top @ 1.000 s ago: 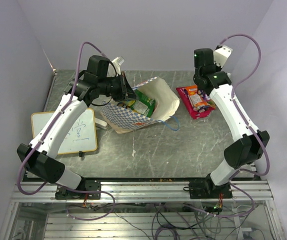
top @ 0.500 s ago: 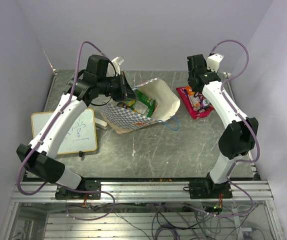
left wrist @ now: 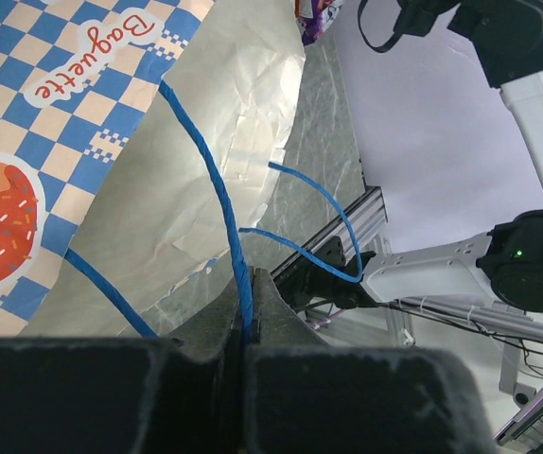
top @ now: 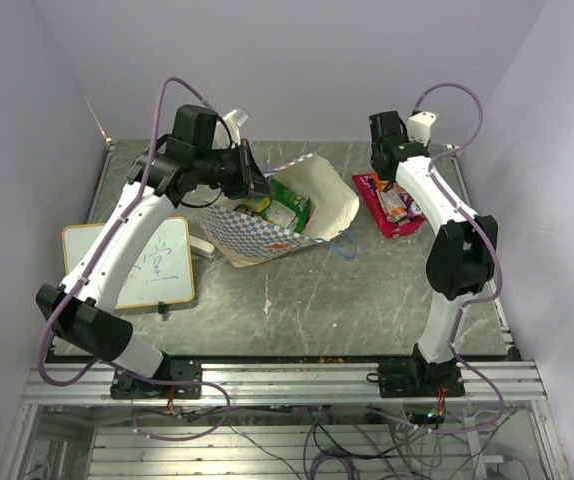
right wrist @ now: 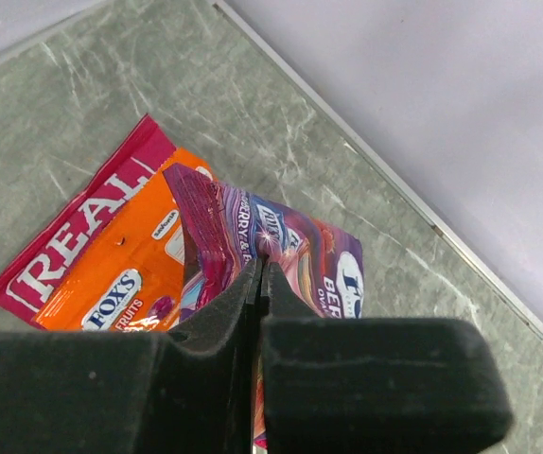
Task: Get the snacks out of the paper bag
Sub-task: Place the snack at the center of the board, then pick up the snack from the paper bag.
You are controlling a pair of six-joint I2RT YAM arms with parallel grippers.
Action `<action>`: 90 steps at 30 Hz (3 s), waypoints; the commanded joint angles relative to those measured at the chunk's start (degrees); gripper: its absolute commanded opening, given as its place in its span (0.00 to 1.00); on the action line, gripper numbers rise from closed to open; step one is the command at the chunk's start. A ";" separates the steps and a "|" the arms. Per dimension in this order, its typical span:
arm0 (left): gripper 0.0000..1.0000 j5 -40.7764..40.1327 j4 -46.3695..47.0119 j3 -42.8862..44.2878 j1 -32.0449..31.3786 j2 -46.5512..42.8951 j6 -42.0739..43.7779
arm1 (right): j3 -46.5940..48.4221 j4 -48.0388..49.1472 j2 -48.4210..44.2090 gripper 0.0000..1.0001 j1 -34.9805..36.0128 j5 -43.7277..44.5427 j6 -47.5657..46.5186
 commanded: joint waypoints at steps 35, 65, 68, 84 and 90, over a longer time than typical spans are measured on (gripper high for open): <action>0.07 3.10 1.78 1.44 0.38 -0.46 0.54 | 1.82 4.36 7.86 0.21 -2.57 -10.42 14.35; 0.07 -6.27 11.64 -8.41 -16.21 -6.13 -7.56 | -32.99 0.26 -37.51 0.66 3.92 -66.82 -6.35; 0.07 -9.86 10.76 -8.87 -19.55 -6.31 -12.03 | -35.16 -0.60 -39.25 0.65 9.34 -68.01 -7.81; 0.07 -34.29 16.69 -17.19 -28.38 -16.71 -21.67 | -62.98 32.47 -50.75 0.54 51.41 -54.43 6.07; 0.07 -32.21 16.20 -16.60 -28.36 -13.95 -23.45 | -62.37 32.56 -52.06 0.59 53.46 -45.01 -2.56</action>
